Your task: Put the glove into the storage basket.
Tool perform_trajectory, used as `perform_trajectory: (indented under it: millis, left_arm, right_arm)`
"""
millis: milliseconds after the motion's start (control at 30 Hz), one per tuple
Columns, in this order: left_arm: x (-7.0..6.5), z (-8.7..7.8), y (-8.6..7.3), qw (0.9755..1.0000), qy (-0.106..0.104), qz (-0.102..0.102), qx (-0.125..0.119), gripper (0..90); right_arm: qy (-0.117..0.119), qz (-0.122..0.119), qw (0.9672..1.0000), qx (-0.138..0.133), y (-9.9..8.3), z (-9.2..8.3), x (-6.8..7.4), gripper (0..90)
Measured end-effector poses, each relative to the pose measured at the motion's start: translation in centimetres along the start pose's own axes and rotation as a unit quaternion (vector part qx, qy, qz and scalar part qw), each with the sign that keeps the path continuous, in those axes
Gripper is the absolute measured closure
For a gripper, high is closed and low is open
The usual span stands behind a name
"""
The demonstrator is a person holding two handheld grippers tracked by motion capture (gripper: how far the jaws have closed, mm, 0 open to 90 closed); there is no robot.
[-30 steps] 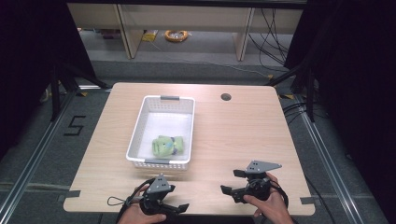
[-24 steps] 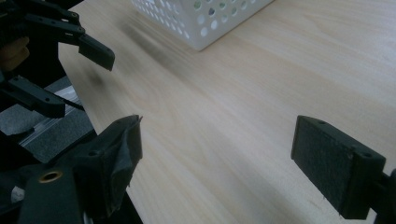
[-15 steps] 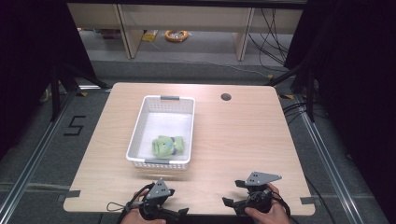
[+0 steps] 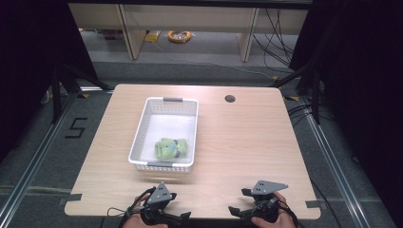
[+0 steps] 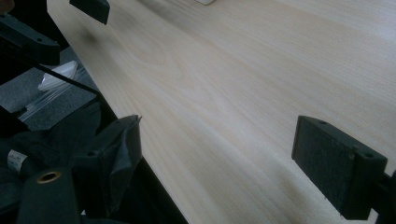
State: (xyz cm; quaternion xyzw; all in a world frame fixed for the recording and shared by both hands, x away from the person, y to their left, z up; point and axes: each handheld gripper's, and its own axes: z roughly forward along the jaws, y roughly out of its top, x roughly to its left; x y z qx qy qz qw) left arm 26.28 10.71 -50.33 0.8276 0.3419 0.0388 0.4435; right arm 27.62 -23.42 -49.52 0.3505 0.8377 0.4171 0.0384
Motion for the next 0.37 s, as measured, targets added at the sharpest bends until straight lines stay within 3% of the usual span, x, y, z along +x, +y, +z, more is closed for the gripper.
perform_trajectory:
  millis: [133,233,267,300,333,367]
  left_arm:
    - [-0.05,0.09,0.00,1.0000,0.000,-0.003,-0.004,17.6]
    - [0.02,0.05,0.01,1.0000,0.001,-0.005,-0.004,17.6]
    - [0.21,-0.05,0.04,1.0000,0.005,0.006,0.005,17.6]
    - [0.25,0.01,0.03,1.0000,0.004,0.003,0.006,17.6]
    - [0.16,0.06,0.02,1.0000,0.000,-0.003,0.001,17.6]
    - [0.09,0.06,-0.01,0.9999,0.000,-0.014,0.004,17.6]
  right_arm:
    - [0.013,0.009,0.9999,0.004,-0.01,0.09,0.00,16.9]
    - [-0.005,-0.001,1.0000,0.003,-0.02,0.03,-0.07,16.8]
    - [-0.006,-0.001,1.0000,0.002,-0.03,0.01,-0.11,16.8]
    - [-0.007,0.000,1.0000,0.002,-0.03,0.00,-0.15,16.8]
    - [-0.004,0.019,0.9998,0.006,-0.07,-0.05,0.10,16.8]
    - [-0.006,0.007,0.9999,0.005,-0.06,-0.04,-0.07,16.7]
